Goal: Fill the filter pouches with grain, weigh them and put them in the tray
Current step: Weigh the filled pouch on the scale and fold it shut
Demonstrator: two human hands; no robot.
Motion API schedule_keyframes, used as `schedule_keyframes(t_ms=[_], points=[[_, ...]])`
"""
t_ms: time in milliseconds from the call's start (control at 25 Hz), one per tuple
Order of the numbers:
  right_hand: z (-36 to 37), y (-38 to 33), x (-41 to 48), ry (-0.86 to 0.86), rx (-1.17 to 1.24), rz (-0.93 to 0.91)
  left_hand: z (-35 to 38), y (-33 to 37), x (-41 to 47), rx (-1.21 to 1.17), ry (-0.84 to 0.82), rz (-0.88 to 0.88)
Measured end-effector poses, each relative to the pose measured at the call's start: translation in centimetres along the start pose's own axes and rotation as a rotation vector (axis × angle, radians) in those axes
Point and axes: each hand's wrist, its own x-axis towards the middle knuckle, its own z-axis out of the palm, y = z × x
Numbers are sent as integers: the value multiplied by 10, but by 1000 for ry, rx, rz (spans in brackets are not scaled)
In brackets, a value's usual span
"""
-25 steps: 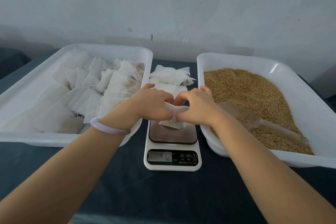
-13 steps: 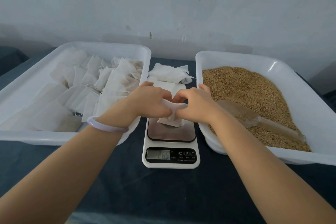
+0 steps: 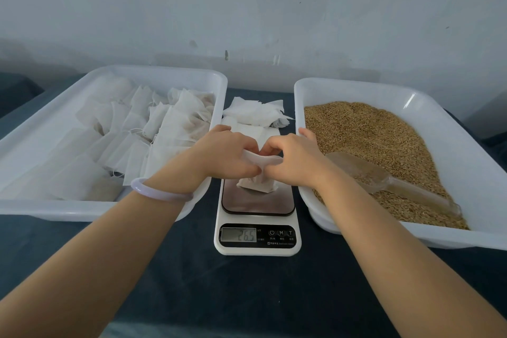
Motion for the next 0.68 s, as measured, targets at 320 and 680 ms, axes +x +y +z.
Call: schedule_keyframes(t_ms=[320, 680], points=[[1, 3, 1, -12, 11, 15, 1, 1, 0, 23, 11, -9], [-3, 4, -4, 135, 153, -62, 4, -11, 3, -170, 101, -42]])
